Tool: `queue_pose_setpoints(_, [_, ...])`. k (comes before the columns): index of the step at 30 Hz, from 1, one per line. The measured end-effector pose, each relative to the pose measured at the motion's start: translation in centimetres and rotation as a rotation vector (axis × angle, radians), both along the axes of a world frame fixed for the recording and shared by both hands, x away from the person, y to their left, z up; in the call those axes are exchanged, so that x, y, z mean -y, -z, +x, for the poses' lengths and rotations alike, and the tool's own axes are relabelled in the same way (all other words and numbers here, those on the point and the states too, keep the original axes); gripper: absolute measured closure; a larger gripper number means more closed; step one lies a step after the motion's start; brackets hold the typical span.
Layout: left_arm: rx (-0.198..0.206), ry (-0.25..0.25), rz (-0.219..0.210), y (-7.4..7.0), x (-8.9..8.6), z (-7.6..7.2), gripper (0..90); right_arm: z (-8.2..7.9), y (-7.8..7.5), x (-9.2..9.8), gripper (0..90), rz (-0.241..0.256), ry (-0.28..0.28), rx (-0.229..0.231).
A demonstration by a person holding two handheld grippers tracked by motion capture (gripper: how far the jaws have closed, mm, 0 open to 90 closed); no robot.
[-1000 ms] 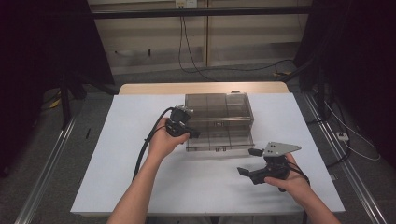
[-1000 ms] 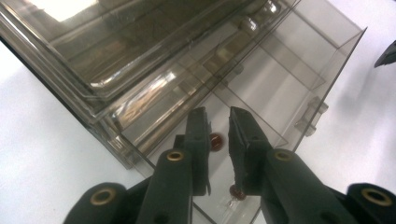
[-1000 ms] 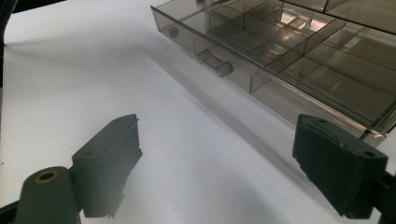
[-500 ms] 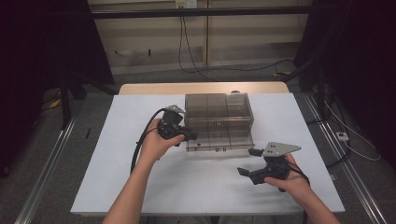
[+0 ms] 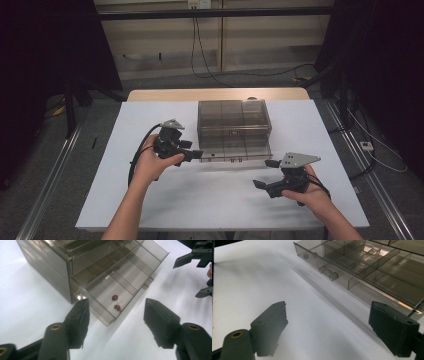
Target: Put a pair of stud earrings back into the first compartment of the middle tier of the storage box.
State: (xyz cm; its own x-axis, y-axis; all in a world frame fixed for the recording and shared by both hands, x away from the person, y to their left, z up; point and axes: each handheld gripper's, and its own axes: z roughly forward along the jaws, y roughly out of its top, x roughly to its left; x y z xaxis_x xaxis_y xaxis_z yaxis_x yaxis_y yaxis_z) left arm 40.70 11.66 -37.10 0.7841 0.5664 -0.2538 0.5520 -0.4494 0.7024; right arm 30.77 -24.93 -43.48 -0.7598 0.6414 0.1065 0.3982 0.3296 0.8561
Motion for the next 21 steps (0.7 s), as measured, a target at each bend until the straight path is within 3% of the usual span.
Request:
queue_pose_setpoints(3, [0.022,-0.007,-0.013,0.2,-0.7,-0.4,33.0,0.0,0.0,0.0,14.6,0.000,0.001,0.000])
queue_pose_setpoints(9, [0.026,0.015,0.026,0.9,-1.7,-1.1,27.5,0.0,0.0,-0.1,14.6,-0.001,0.000,-0.001])
queue_pose_setpoints(16, [0.012,0.012,0.022,1.7,-2.8,-1.9,24.8,0.0,0.0,-0.1,14.6,-0.001,0.000,-0.001])
queue_pose_setpoints(21, [0.024,0.016,0.018,2.3,-3.6,-2.6,23.6,0.0,0.0,-0.2,14.5,0.000,0.000,-0.001])
